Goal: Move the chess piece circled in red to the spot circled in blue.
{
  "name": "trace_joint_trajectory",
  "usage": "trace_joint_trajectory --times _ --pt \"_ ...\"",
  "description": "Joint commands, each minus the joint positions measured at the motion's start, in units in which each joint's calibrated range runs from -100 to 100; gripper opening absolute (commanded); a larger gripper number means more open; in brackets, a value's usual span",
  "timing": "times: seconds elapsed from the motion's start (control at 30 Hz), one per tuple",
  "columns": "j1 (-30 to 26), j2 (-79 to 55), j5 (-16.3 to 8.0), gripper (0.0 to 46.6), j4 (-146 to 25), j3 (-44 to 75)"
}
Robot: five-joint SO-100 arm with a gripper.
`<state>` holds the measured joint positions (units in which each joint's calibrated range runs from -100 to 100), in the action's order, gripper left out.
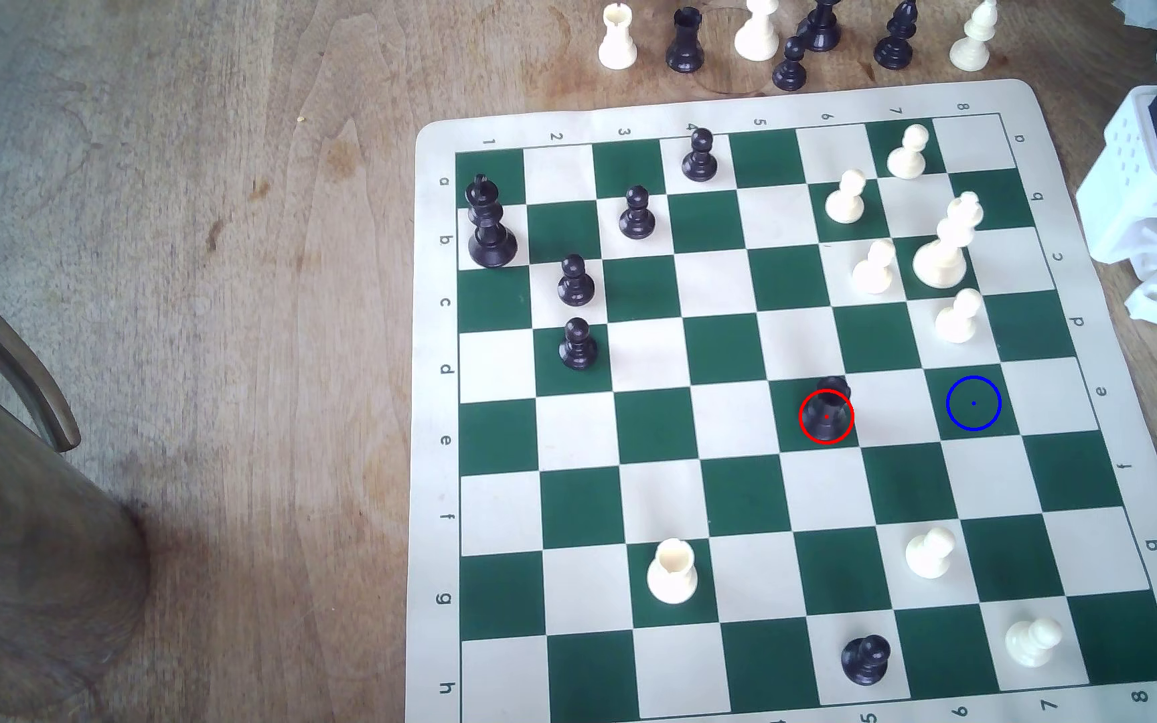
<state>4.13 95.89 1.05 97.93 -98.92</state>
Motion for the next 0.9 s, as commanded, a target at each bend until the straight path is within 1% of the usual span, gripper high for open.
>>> trace_joint_trajectory --times 0.0,0.2,0.23,0.33,0.37,0.5,0.6,0.67,0.87 --pt "3.81 -0.05 0.10 0.2 1.74 -1.08" --pt "3.65 -0.14 0.10 0.2 -5.54 0.28" --pt "3.42 -0.14 0.10 0.2 -10.79 2.54" --pt "3.42 -0.14 0.10 0.2 -17.09 6.35" --pt "3.42 -0.14 0.10 0.2 -22.09 8.89" --pt "2.95 -0.14 -0.15 0.2 -32.00 12.24" --pt "1.85 -0.14 0.05 0.2 -35.52 12.42" --pt "-0.49 -0.14 -0.15 0.2 -42.65 14.06" --pt "-3.31 -0.14 0.10 0.2 -50.84 14.42"
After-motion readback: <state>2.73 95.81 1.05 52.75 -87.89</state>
